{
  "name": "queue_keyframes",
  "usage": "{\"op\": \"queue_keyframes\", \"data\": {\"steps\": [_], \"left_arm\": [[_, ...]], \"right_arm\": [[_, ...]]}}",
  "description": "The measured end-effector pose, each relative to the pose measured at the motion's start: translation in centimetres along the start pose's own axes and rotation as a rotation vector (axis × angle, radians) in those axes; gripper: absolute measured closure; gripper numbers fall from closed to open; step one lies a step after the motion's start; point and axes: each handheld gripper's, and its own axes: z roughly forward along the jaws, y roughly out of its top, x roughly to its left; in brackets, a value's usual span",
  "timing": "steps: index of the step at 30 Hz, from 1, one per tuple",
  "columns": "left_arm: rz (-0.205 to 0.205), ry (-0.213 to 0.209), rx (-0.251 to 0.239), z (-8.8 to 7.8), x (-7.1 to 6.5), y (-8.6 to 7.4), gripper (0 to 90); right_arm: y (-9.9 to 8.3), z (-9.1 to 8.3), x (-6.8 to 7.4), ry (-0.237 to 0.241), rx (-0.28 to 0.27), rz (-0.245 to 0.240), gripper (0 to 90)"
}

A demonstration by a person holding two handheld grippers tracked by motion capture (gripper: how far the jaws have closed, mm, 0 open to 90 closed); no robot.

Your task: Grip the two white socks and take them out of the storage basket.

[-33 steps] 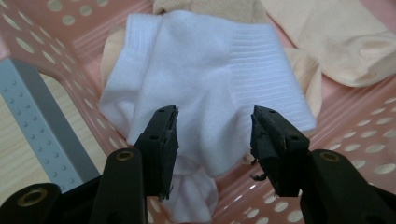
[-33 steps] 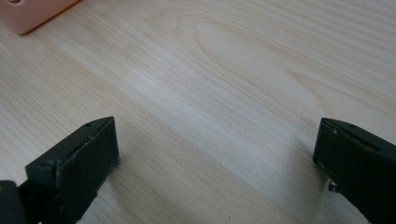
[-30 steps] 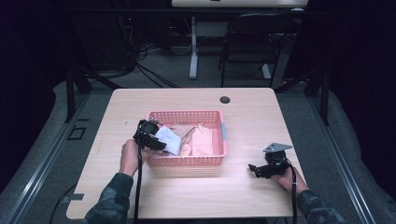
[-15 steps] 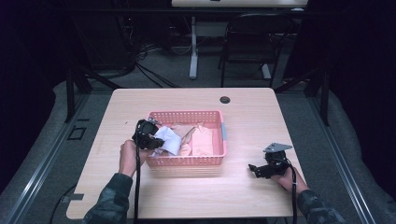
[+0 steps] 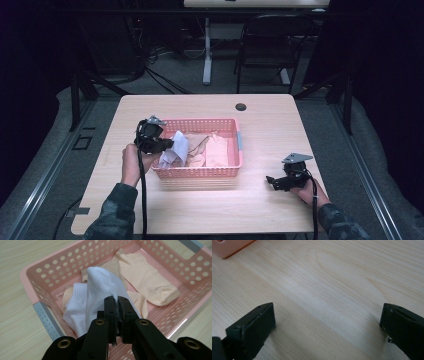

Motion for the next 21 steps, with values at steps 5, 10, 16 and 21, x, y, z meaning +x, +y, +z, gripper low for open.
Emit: {"op": "queue_keyframes", "data": {"steps": [5, 10, 16, 21], "left_arm": [[0.008, 0.0, 0.005, -1.0, 0.1, 1.1, 86.0], [0.023, -0.002, 0.013, -1.9, 0.0, 2.0, 86.1], [0.028, -0.002, 0.005, -3.0, 0.0, 3.0, 86.1], [0.042, -0.004, -0.003, -4.2, -0.1, 4.1, 86.1]], "right_arm": [[0.0, 0.0, 0.0, 0.0, -0.001, 0.0, 0.0], [0.0, 0.0, 0.0, -0.002, 0.0, -0.002, 0.0], [0.0, 0.0, 0.0, 0.001, -0.001, -0.001, 0.0], [0.0, 0.0, 0.0, 0.001, -0.001, -0.001, 0.0]]}}
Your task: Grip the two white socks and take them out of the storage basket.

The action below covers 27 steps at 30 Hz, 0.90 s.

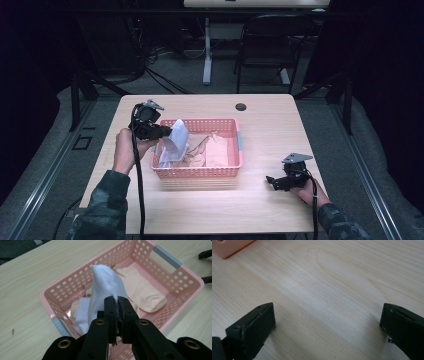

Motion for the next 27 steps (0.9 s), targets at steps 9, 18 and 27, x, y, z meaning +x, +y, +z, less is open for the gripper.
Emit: {"op": "queue_keyframes", "data": {"steps": [9, 18, 27], "left_arm": [[0.012, 0.019, 0.0, -1.2, -0.2, 1.5, 86.1], [0.028, 0.0, 0.002, -2.4, 0.2, 2.4, 86.0], [0.016, 0.019, -0.008, -4.2, 1.2, 2.8, 86.1]], "right_arm": [[0.0, 0.0, 0.0, -0.003, -0.002, 0.004, 0.0], [0.0, -0.1, 0.0, -0.002, 0.005, 0.0, 0.0], [0.0, -0.1, 0.0, -0.001, 0.004, 0.001, 0.0]]}}
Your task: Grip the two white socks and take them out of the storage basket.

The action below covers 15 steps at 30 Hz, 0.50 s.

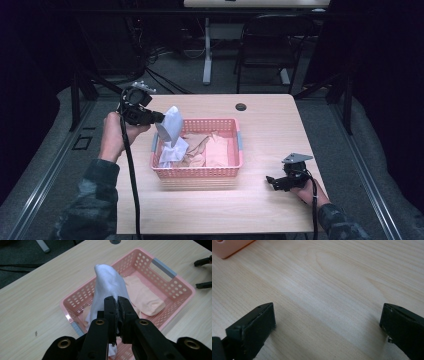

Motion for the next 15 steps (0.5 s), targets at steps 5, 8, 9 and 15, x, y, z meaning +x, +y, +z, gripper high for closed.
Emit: {"op": "queue_keyframes", "data": {"steps": [5, 8, 9, 15], "left_arm": [[-0.002, 0.022, -0.01, -1.3, 0.4, 0.2, 86.0], [-0.004, 0.044, -0.014, -2.3, 0.8, 0.2, 86.0], [-0.004, 0.044, -0.014, -2.3, 0.8, 0.2, 86.0], [-0.023, 0.07, -0.021, -3.6, 1.7, -0.3, 86.0]], "right_arm": [[0.0, 0.0, 0.0, -0.001, -0.003, 0.002, 0.0], [0.0, 0.0, 0.0, -0.001, -0.003, 0.003, 0.0], [0.0, 0.0, 0.0, -0.003, -0.004, 0.003, 0.0], [0.0, 0.0, 0.0, -0.002, -0.004, 0.003, 0.0]]}}
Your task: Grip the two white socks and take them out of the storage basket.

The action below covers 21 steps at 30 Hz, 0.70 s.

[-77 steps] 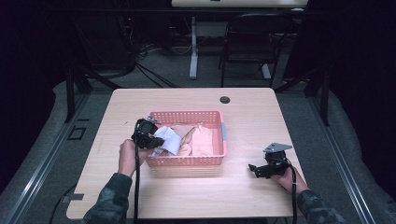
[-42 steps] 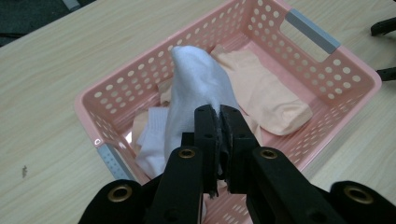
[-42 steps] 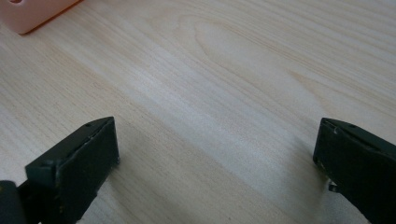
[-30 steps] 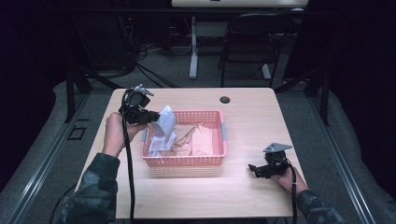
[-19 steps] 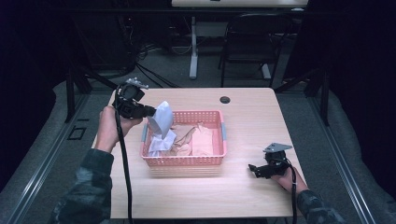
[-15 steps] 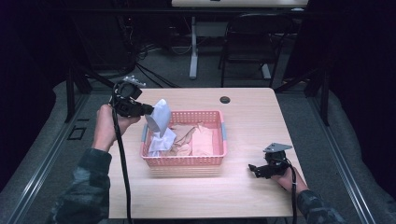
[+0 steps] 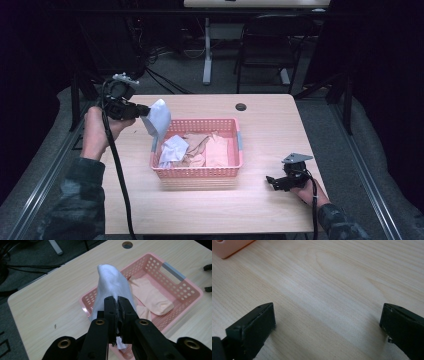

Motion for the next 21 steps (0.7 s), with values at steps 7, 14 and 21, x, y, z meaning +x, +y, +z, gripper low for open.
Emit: {"op": "queue_keyframes", "data": {"steps": [7, 14, 21], "left_arm": [[-0.026, 0.036, 0.001, -1.1, 1.5, -0.9, 86.0], [-0.072, 0.064, 0.005, -1.8, 3.2, -2.4, 86.0], [-0.104, 0.088, 0.025, -1.8, 4.5, -3.9, 86.0]], "right_arm": [[0.0, 0.0, 0.0, 0.001, 0.003, -0.003, 0.0], [0.0, 0.0, 0.0, 0.002, 0.0, -0.001, 0.0], [0.0, 0.0, 0.0, 0.0, 0.002, 0.001, 0.0]]}}
